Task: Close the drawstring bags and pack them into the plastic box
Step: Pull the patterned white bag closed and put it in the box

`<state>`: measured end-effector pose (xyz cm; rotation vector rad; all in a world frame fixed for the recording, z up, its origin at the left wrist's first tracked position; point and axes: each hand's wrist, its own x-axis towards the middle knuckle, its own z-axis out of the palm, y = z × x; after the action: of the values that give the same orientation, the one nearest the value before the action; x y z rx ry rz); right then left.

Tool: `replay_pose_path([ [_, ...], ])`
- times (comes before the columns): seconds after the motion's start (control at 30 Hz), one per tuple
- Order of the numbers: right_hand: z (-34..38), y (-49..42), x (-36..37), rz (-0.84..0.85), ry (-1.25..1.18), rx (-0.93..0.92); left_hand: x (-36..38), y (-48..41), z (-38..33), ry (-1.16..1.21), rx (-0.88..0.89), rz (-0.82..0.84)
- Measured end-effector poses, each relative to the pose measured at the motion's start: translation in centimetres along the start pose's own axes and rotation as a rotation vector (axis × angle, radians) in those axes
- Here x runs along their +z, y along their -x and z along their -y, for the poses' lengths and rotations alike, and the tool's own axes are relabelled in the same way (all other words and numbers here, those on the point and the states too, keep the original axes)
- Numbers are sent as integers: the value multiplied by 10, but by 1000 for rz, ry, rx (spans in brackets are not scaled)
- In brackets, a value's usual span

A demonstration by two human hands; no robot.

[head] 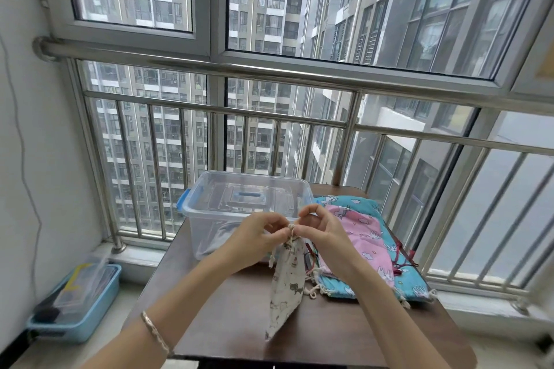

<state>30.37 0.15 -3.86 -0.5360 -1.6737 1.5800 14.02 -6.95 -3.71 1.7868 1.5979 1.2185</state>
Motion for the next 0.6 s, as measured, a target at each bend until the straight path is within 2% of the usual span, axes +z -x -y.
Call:
replay_pose_path([
  [0.23, -1, 6, 5, -112, 159, -125, 0, 0, 0, 7, 5, -2],
  [0.33, -1, 7, 6, -128, 175, -112, -1, -2, 3, -13, 14, -14],
  [0.4, -1, 5, 5, -118, 112, -35, -2, -4, 4, -27, 23, -30],
  [0.5, 2, 2, 3, -22, -150, 99, -3, -4, 2, -28, 42, -43],
  [0.6, -1, 1, 1, -8, -336, 124, -4, -4, -2, 2, 47, -43],
])
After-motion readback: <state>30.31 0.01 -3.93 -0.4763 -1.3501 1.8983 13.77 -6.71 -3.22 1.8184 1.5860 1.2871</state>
